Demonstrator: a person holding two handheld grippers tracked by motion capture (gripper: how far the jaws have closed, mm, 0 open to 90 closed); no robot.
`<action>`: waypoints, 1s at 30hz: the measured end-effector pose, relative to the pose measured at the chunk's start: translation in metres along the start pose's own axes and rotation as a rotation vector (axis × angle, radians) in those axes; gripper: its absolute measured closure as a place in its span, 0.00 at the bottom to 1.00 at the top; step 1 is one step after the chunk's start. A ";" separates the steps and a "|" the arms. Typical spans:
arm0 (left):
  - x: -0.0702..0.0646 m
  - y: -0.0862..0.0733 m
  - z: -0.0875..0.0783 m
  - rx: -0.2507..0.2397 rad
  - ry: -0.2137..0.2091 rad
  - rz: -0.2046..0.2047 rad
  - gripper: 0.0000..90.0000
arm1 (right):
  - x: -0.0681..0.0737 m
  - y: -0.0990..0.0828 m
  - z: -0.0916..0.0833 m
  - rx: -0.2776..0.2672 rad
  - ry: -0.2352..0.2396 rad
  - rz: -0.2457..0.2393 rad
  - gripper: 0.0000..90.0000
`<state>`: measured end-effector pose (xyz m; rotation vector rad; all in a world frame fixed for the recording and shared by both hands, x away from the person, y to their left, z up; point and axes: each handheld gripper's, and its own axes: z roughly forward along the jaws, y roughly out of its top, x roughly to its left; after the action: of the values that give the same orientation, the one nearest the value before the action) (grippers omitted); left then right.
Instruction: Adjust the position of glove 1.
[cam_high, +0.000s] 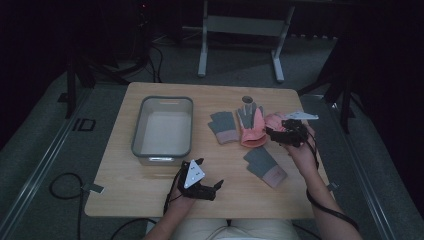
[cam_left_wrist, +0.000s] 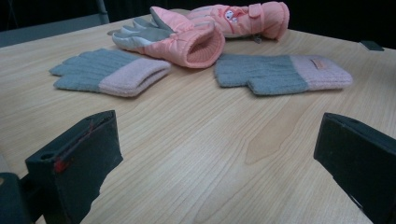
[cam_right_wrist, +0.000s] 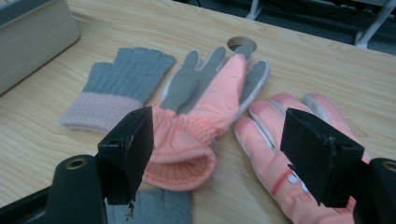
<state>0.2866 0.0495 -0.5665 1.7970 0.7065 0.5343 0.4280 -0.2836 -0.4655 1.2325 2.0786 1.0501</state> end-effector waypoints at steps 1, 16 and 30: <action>0.000 0.000 0.000 -0.001 0.001 0.002 0.00 | 0.002 0.002 0.002 0.001 0.004 0.000 0.29; -0.001 0.000 -0.001 -0.006 0.001 0.005 0.00 | 0.041 0.028 0.040 0.006 0.070 -0.100 0.41; -0.001 0.000 -0.001 -0.005 0.000 0.009 0.00 | 0.065 0.043 0.076 0.046 0.151 -0.144 0.48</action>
<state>0.2854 0.0494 -0.5665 1.7959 0.6966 0.5416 0.4753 -0.1856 -0.4764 1.0354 2.2800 1.0631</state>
